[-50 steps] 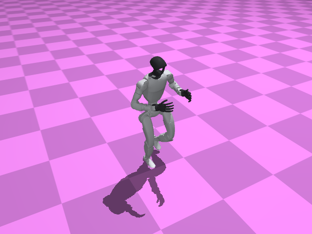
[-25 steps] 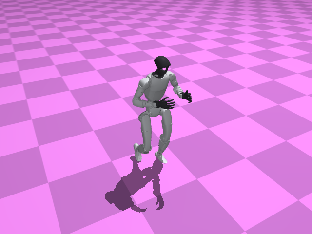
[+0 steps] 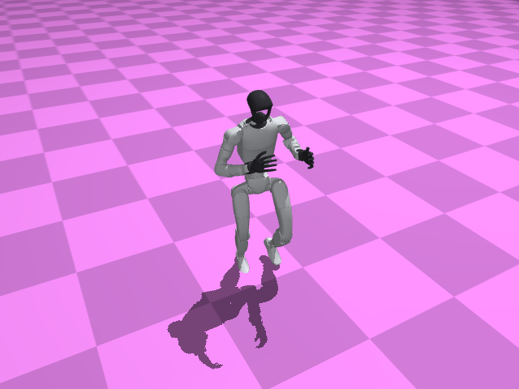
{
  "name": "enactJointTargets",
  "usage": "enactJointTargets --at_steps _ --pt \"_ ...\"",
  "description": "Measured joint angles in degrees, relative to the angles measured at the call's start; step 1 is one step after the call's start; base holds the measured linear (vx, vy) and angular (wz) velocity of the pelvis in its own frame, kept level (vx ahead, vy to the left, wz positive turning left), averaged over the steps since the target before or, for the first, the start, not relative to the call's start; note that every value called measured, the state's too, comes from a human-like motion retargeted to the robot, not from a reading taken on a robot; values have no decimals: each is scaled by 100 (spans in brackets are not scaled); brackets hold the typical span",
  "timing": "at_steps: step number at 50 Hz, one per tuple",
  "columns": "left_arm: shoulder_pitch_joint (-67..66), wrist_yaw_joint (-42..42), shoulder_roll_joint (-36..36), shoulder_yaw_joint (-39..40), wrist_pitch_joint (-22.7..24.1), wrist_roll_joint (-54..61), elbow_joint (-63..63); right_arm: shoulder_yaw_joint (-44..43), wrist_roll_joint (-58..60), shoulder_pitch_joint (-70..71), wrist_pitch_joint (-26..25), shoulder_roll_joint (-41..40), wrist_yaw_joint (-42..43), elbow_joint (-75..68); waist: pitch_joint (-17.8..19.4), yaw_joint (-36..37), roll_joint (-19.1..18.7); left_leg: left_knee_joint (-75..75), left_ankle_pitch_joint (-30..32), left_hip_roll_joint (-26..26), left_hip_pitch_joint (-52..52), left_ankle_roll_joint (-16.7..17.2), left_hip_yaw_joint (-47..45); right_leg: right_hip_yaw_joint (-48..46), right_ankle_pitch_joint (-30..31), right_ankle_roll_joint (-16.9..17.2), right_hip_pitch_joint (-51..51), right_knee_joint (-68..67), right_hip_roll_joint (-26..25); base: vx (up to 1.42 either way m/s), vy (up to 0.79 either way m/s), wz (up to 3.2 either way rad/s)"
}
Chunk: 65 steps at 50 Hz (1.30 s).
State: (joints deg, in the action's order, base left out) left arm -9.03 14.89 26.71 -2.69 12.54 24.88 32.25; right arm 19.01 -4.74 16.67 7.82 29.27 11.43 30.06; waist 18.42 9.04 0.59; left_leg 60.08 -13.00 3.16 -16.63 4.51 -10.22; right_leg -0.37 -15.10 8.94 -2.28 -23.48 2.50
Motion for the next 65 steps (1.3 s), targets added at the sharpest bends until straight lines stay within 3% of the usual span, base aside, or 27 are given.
enactJointTargets --at_steps 2,5,9,11,13,15,17,18,22,25,28,30,33,35,37,40,42,44,48,52,55,58,61,65 --pt "-257 -48 63 214 148 27 58 -23 -108 5 49 -186 -11 136 -169 401 209 -1388 -6 20 59 -98 -322 110 383 182 -132 377 112 70 9 -70" --pt "-589 9 133 598 173 -61 142 88 -203 -84 87 -270 15 271 -374 795 285 -3866 407 -20 473 52 -620 331 925 299 -320 689 88 71 17 -64" --pt "-623 85 233 910 34 -473 48 284 -290 -276 111 -99 -176 197 -303 713 27 -5240 705 -61 1048 260 -239 407 1326 29 -444 -118 -191 69 25 -9" --pt "-242 151 257 721 -141 -703 -214 409 -381 -386 61 -36 -211 41 -59 528 -76 -4904 547 -72 1236 26 -60 320 1485 -268 -166 -1365 -249 62 23 45" --pt "520 272 329 259 -326 -912 -735 501 -501 -440 -15 -63 -137 -221 211 381 15 -4029 27 -166 1102 -330 16 274 1666 -519 517 -3004 -143 57 18 49" --pt "1287 400 444 -258 -470 -1093 -1223 570 -457 -582 -88 -204 49 -453 441 244 148 -3165 -500 -227 934 -472 34 140 1582 -751 1204 -4325 78 59 14 45" --pt "1865 443 615 -712 -367 -1247 -1483 470 -347 -989 37 -364 171 -425 426 -11 176 -2177 -981 -81 606 -165 75 -318 1257 -612 1834 -5077 431 66 13 63" --pt "2128 457 671 -870 -340 -1257 -1504 383 -383 -1188 75 -395 175 -339 407 -148 192 -2153 -1069 -94 644 -118 116 -488 1025 -749 2071 -5154 596 66 12 58" --pt "2920 459 669 -1201 -281 -1154 -1146 -79 -783 -1786 154 -226 -92 214 289 -777 190 -3399 -782 -263 1379 -64 279 -703 494 -940 2494 -3707 674 65 10 34" --pt "3210 448 555 -1469 -107 -1022 -885 -444 -1036 -2214 248 38 -267 531 53 -1263 99 -4223 -325 -270 1888 82 361 -591 892 -290 2297 -1280 431 72 5 33" --pt "3262 339 534 -1629 9 -905 -682 -742 -1015 -2405 218 273 -328 588 11 -1765 181 -4302 -19 -407 2269 89 555 93 1444 378 1735 1180 336 76 -5 53" --pt "3209 238 559 -1623 8 -998 -545 -877 -833 -2368 138 409 -380 555 118 -2004 268 -3610 32 -458 2227 -14 542 413 1819 538 1453 1948 372 71 -9 31" --pt "3144 129 566 -1431 -82 -1090 -413 -899 -600 -2006 128 591 -311 385 443 -2110 150 -1232 -118 -117 1374 -310 239 75 1926 114 1321 1658 305 62 -7 -15" --pt "3107 104 505 -1292 -151 -939 -448 -759 -571 -1584 142 651 -163 110 788 -1985 -25 290 -480 303 812 -447 88 -32 1279 -424 1507 712 20 56 -2 -68" --pt "3032 156 354 -1195 -184 -754 -619 -466 -450 -976 101 687 63 -414 1016 -1767 -93 1371 -925 630 261 -421 20 -25 501 -731 1932 -582 -250 56 0 -77" --pt "2811 366 283 -1015 -147 -871 -821 -23 -142 -181 51 656 459 -968 1068 -1558 149 1940 -1281 887 -425 -264 -110 -103 -216 -687 2165 -1704 -276 62 2 -15" --pt "2607 421 445 -951 -51 -984 -754 11 -196 -92 188 608 606 -805 1057 -1417 485 1749 -1289 1004 -650 181 -225 -278 -404 -252 2038 -2202 -58 72 3 53" --pt "2419 378 674 -921 17 -891 -609 23 -311 -138 266 542 540 -535 1007 -1255 786 1233 -1310 1204 -828 344 -268 -478 -419 -171 1637 -1963 -2 69 1 71" --pt "2144 242 1283 -1014 76 -700 -418 44 -435 -567 304 424 363 -296 712 -865 1379 -112 -1059 1913 -1009 535 -486 -907 78 -24 712 -957 -67 72 5 74" --pt "2371 102 1834 -1509 86 -738 -485 191 -618 -1221 314 251 194 -467 367 -521 2075 -1633 -686 2115 -1122 640 -393 -1058 794 362 26 -194 4 75 16 91" --pt "2816 -12 2017 -2018 21 -762 -663 306 -600 -1651 295 163 201 -659 345 -227 2408 -2425 -545 2315 -1150 612 -422 -1285 1136 538 -332 -142 50 74 24 95" --pt "3250 -128 1979 -2417 -80 -522 -809 460 -493 -1855 247 136 310 -754 663 93 2394 -2290 85 2313 -1294 787 409 -1588 1159 186 -357 -1143 9 68 28 94" --pt "3857 -148 1850 -2842 -140 37 -964 598 -298 -1817 149 124 521 -719 1090 264 2441 -1067 -223 2102 -1989 678 1197 -1903 896 -257 272 -2939 216 57 23 123" --pt "4881 -238 1835 -3440 -298 331 -1355 890 204 -1687 6 -51 1176 -582 1138 70 2687 -355 -549 1488 -3181 576 1800 -2421 185 -647 1832 -4400 512 46 7 153"
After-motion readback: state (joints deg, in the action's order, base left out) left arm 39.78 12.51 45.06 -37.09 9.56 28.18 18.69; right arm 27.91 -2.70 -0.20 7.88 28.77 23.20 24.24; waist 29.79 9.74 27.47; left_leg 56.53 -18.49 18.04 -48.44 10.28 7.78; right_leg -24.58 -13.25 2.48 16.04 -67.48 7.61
